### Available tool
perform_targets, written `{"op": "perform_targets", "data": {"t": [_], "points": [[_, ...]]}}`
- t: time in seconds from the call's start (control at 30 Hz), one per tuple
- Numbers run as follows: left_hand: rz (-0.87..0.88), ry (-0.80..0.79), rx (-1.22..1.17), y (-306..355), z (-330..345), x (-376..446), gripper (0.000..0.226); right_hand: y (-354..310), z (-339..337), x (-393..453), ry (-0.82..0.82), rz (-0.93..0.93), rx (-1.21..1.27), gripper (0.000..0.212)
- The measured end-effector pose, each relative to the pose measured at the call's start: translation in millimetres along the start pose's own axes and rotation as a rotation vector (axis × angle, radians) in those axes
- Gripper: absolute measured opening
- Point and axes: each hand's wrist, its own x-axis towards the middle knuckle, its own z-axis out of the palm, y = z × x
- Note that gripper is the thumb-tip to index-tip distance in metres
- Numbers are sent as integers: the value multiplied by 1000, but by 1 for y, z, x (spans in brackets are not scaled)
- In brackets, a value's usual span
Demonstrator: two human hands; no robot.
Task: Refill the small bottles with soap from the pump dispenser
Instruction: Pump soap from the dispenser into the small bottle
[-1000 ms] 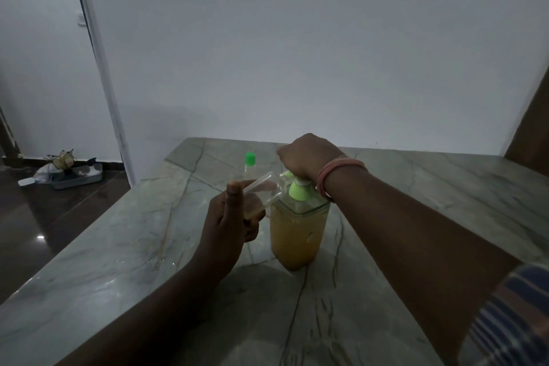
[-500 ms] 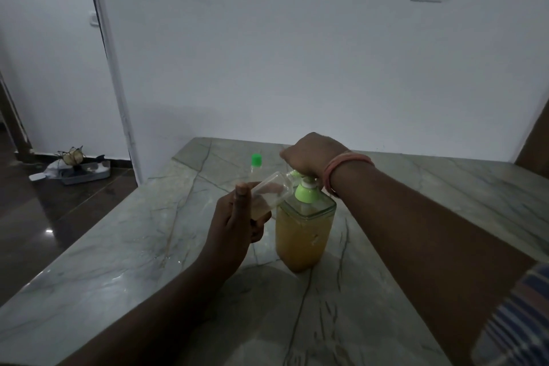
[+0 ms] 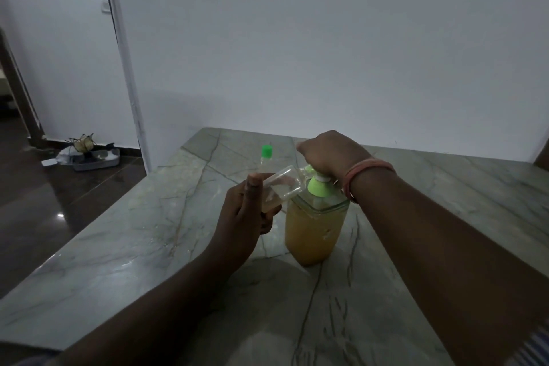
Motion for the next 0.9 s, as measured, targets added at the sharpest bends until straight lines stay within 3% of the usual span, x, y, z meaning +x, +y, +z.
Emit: {"op": "perform_targets", "data": {"t": [0.13,0.3,0.53,0.7,0.83,0.9], "points": [[-16,3,14,0,2,0,92,-7,-5,4,4,-2,-79,31],[-3,18,6,-1,0,2,96,-4,-4,6,72,33,-8,23],[-12,20,23,3,3,-1,95,-8,-8,5,-25,3,-71,26],[-1,6,30,1,2,-1,86,2,-3,1,52,40,128,27],[-21,17,26,-2,2,-2,65,-1,-2,2,45,63,86,24],[-16,15,23,-1,1,-1,66,-5,-4,7,26,55,42,25]]}}
